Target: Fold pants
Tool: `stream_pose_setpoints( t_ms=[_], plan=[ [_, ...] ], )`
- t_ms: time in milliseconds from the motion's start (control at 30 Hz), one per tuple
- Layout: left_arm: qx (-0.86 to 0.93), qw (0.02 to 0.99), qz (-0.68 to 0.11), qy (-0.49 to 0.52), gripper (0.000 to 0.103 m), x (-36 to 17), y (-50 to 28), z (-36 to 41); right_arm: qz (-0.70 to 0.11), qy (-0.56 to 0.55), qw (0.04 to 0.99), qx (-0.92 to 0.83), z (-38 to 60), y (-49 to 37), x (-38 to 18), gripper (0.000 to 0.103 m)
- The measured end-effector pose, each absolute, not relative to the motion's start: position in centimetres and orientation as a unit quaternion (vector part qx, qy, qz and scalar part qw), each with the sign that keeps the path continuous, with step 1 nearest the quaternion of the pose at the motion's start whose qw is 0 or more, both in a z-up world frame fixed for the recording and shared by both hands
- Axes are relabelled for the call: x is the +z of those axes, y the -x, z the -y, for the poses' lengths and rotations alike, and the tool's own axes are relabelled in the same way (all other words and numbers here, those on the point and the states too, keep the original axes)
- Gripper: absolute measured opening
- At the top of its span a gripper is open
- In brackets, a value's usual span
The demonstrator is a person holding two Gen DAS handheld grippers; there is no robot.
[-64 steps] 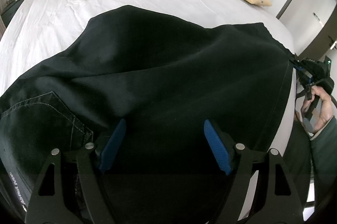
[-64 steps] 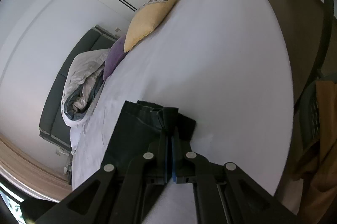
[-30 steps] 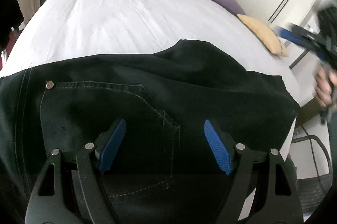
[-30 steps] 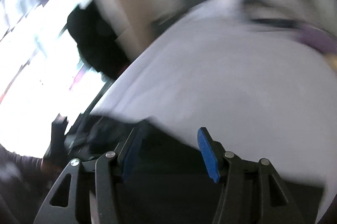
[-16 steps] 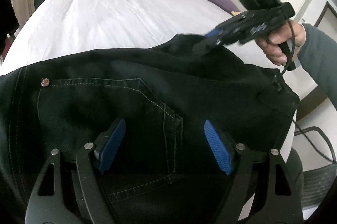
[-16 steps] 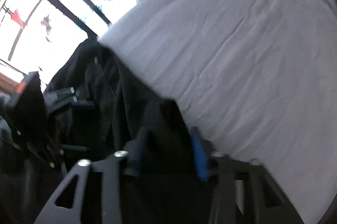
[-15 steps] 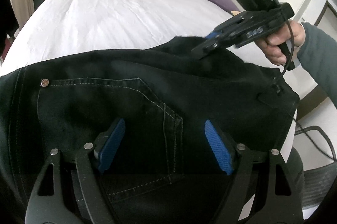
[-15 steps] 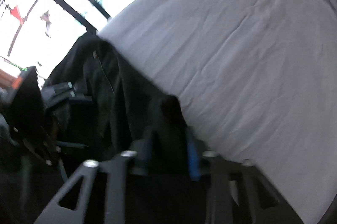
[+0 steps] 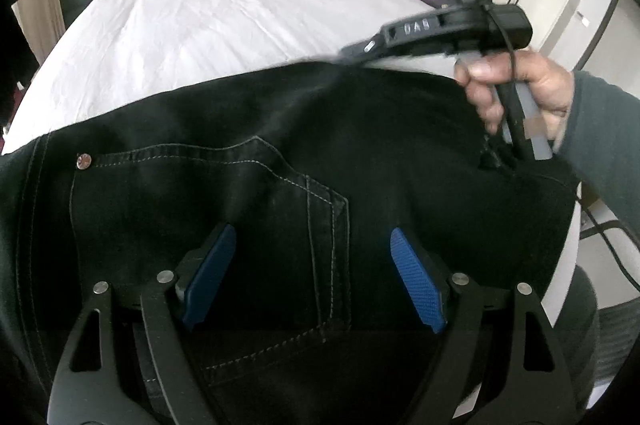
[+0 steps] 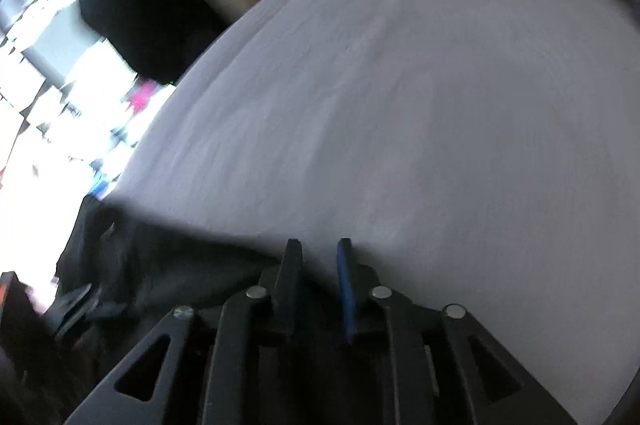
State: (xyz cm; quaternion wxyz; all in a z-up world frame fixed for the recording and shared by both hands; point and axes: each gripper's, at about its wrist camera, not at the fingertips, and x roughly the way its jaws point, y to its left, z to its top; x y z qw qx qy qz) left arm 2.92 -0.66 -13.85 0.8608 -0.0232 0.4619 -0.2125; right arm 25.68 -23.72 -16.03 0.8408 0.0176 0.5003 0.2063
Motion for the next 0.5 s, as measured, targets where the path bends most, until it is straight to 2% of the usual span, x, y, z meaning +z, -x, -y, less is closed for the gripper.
stream_pose_setpoints(
  t_ms=[100, 200, 267, 367, 433, 500],
  plan=[
    [-0.21, 0.862, -0.462, 0.019, 0.079, -13.9, -2.8, 0.8, -0.465, -0.118, 0.868, 0.129, 28.3, -24.5, -13.4, 0.024],
    [-0.207, 0.863, -0.461, 0.014, 0.079, -13.9, -2.6, 0.9, -0.424, -0.128, 0.867, 0.227, 26.6, -19.9, -10.5, 0.024],
    [-0.204, 0.864, -0.461, 0.008, 0.079, -13.9, -2.5, 1.2, -0.439, -0.124, 0.849, 0.265, 24.8, -17.4, -11.0, 0.024],
    [-0.201, 0.864, -0.461, 0.002, 0.079, -13.9, -2.3, 1.4, -0.487, -0.151, 0.832, 0.219, 26.3, -14.7, -15.2, 0.024],
    [-0.199, 0.864, -0.463, 0.001, 0.079, -13.8, -2.2, 1.5, -0.502, -0.192, 0.829, 0.154, 29.5, -13.3, -17.5, 0.0],
    [-0.195, 0.864, -0.464, -0.007, 0.079, -13.7, -2.1, 1.8, -0.477, -0.269, 0.831, 0.095, 34.4, -10.5, -18.0, 0.0]
  ],
)
